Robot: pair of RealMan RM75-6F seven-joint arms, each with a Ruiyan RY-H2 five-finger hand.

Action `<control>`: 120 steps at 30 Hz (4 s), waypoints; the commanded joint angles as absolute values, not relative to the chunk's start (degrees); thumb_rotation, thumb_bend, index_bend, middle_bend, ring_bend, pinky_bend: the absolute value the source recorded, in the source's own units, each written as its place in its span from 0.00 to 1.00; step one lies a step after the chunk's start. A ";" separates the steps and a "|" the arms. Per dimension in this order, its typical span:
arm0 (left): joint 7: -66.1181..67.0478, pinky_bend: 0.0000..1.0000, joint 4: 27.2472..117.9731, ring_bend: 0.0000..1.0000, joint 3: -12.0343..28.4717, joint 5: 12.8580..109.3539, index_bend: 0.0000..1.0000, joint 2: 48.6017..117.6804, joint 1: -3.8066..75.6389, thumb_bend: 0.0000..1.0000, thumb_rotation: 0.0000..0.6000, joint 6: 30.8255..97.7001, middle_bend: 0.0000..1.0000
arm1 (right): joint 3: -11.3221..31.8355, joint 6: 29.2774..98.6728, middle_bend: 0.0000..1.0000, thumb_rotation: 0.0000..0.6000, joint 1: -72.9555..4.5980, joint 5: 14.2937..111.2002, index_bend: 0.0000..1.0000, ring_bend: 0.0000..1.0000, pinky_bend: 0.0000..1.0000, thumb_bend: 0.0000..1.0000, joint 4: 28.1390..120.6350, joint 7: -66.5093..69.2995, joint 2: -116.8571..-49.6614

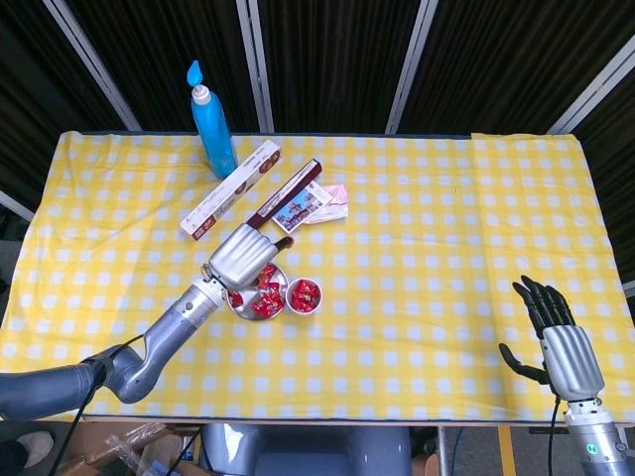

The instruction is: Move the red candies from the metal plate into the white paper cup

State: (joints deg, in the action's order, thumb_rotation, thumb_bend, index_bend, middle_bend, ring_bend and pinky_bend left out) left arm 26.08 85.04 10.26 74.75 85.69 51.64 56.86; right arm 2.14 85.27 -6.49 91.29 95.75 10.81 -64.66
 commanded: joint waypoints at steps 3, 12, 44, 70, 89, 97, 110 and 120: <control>31.23 0.98 90.00 0.94 8.32 64.69 0.38 82.92 47.95 0.17 1.00 56.14 0.88 | 2.12 85.20 0.00 1.00 -6.51 91.30 0.00 0.00 0.00 0.39 95.82 10.61 -64.67; 41.79 0.99 92.66 0.94 5.01 51.71 0.38 83.42 48.73 0.22 1.00 53.53 0.89 | 2.06 85.17 0.00 1.00 -6.46 91.23 0.00 0.00 0.00 0.39 95.85 10.26 -64.78; 44.99 0.99 85.98 0.94 3.70 49.08 0.40 88.66 53.88 0.24 1.00 51.14 0.89 | 2.12 84.81 0.00 1.00 -6.63 91.04 0.00 0.00 0.00 0.39 95.89 10.82 -64.57; 45.58 0.99 80.30 0.94 4.01 44.90 0.45 94.30 55.88 0.30 1.00 51.56 0.89 | 2.11 84.95 0.00 1.00 -6.59 91.13 0.00 0.00 0.00 0.39 96.05 11.33 -64.34; 43.81 0.99 80.52 0.95 2.76 45.85 0.57 93.56 54.69 0.45 1.00 51.87 0.90 | 2.09 84.82 0.00 1.00 -6.60 91.00 0.00 0.00 0.00 0.39 95.94 10.74 -64.66; 41.68 0.99 84.86 0.95 4.96 48.49 0.57 90.05 54.48 0.46 1.00 54.23 0.90 | 2.11 84.65 0.00 1.00 -6.64 90.83 0.00 0.00 0.00 0.39 95.95 10.59 -64.71; 40.68 0.99 97.48 0.95 10.49 53.74 0.57 84.44 57.04 0.46 1.00 57.20 0.90 | 2.10 84.72 0.00 1.00 -6.65 90.95 0.00 0.00 0.00 0.39 95.85 10.26 -64.87; 45.15 0.99 95.93 0.95 9.17 51.10 0.56 90.20 60.43 0.43 1.00 55.70 0.90 | 2.33 85.27 0.00 1.00 -6.45 90.85 0.00 0.00 0.00 0.39 95.85 10.99 -64.52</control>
State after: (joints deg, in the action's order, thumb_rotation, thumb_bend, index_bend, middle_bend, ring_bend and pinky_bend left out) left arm 44.30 96.63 9.69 51.65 89.24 59.85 55.98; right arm 2.29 85.21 -6.47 90.86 95.86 10.93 -64.55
